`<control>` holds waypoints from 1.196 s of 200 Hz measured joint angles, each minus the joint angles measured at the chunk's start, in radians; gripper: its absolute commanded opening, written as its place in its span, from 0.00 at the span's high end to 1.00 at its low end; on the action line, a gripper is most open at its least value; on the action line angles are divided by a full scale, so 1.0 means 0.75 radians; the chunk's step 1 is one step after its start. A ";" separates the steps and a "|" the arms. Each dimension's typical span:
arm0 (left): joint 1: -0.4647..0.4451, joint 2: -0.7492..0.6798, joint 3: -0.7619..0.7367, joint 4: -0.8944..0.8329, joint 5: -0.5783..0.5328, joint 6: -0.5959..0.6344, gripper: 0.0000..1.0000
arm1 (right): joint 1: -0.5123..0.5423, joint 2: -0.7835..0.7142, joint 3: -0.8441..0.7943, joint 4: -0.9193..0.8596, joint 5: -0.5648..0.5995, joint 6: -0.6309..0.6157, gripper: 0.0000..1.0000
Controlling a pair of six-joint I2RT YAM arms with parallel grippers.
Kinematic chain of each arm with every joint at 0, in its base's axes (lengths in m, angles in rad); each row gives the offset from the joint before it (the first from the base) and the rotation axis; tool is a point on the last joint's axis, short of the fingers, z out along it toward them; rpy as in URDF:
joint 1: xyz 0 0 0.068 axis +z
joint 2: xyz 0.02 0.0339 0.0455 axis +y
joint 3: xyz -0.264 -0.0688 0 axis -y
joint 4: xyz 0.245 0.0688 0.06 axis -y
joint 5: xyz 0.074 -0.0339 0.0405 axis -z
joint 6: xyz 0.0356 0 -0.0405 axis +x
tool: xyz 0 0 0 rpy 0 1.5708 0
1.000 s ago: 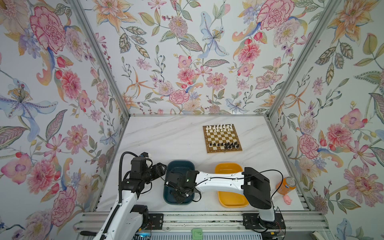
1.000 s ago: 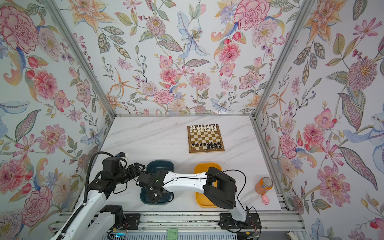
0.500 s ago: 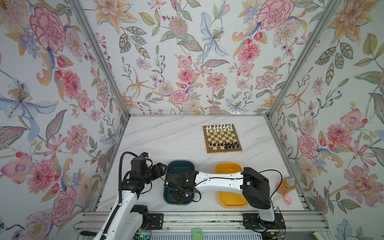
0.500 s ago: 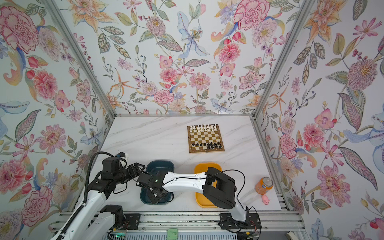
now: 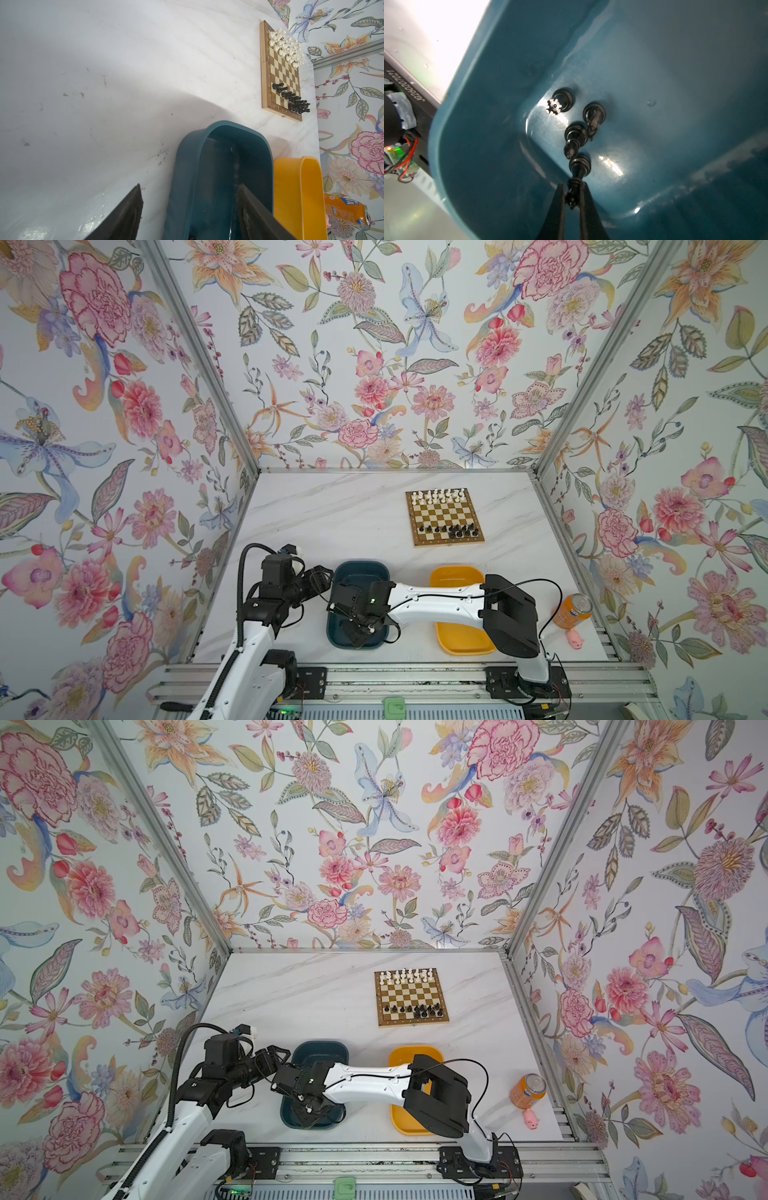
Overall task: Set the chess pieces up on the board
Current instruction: 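Close the right gripper around the black piece in the teal tray, then lift the black piece and carry it to the board while the left arm rises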
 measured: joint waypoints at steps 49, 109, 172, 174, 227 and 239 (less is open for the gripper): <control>0.000 0.000 0.000 0.001 0.000 0.000 0.27 | -0.004 -0.001 0.004 -0.032 0.037 0.001 0.91; 0.000 0.022 0.000 0.018 -0.005 -0.001 0.27 | -0.053 -0.033 0.009 -0.077 0.071 -0.001 0.92; 0.000 0.069 0.011 0.069 -0.005 -0.007 0.27 | -0.138 -0.118 0.066 -0.139 0.094 -0.036 0.93; 0.000 0.071 0.012 0.071 -0.005 -0.008 0.27 | -0.141 -0.120 0.070 -0.142 0.095 -0.040 0.93; 0.000 0.139 0.049 0.126 -0.006 -0.037 0.26 | -0.259 -0.181 0.183 -0.244 0.115 -0.119 0.93; 0.000 0.161 0.068 0.141 -0.005 -0.045 0.26 | -0.307 -0.202 0.197 -0.265 0.123 -0.144 0.93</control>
